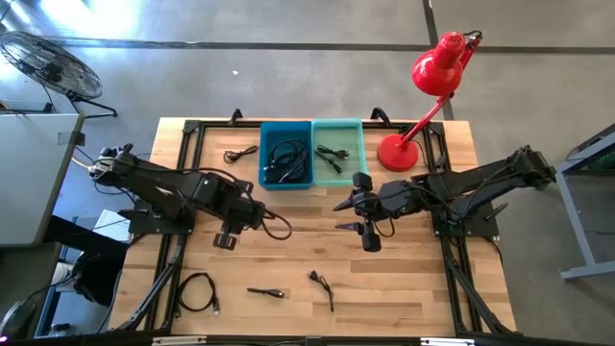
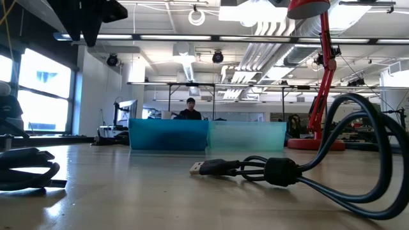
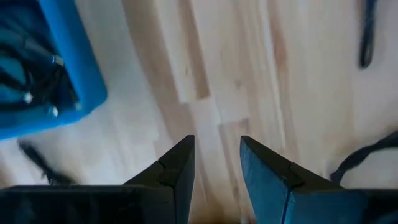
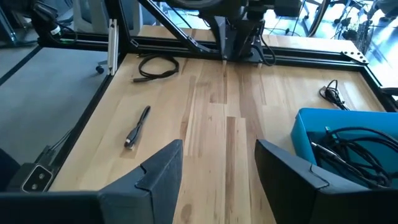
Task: Pick & Place USB Port
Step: Put the black USB cable into the green bin
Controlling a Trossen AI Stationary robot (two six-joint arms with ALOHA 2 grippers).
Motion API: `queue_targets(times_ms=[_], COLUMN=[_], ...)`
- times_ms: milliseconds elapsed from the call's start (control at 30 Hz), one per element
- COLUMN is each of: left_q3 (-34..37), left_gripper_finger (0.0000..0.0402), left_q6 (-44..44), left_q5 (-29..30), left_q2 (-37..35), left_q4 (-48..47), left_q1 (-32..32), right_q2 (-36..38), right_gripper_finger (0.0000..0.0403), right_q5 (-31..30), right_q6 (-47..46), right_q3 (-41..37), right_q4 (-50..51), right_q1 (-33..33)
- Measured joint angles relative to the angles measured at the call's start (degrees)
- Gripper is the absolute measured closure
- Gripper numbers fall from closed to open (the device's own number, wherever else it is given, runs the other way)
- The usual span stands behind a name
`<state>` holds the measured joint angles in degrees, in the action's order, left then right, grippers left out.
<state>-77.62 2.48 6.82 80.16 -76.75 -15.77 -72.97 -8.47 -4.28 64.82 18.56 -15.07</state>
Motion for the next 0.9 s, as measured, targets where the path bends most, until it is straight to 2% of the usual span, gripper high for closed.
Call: queue_targets(times_ms=[167,267,333,567,900], left_q3=[0.0,0.0,0.0,0.0,0.0], left_gripper_finger=[0.0277,0.0277,0.0277,0.0277,0.0277], left_q6=[-1.8,0.1,0.2,7.0,12.5], left_q5=[-0.7,-6.4,-8.0,-7.9,-4.3], left_q2=[0.0,0.0,0.0,0.0,0.7], left_q4=[-2.5,1.6,6.7,23.3,30.2], left_q1=[2.0,2.0,1.6,-2.6,-10.3], right_q2=[0.0,0.0,0.0,0.0,0.0], right_gripper_finger=[0.0210,0.0210,0.0210,0.0210,0.0210], right_q5=[0.0,0.0,0.0,2.2,2.8], right_q6=[-0.6,-0.8,-1.1,-1.3,-0.2], right_q3=[0.0,0.0,0.0,0.0,0.0], right_q4=[0.0,0.1,0.1,0.1,0.5], right_q1=[0.0,0.0,-0.1,-0.4,-1.5])
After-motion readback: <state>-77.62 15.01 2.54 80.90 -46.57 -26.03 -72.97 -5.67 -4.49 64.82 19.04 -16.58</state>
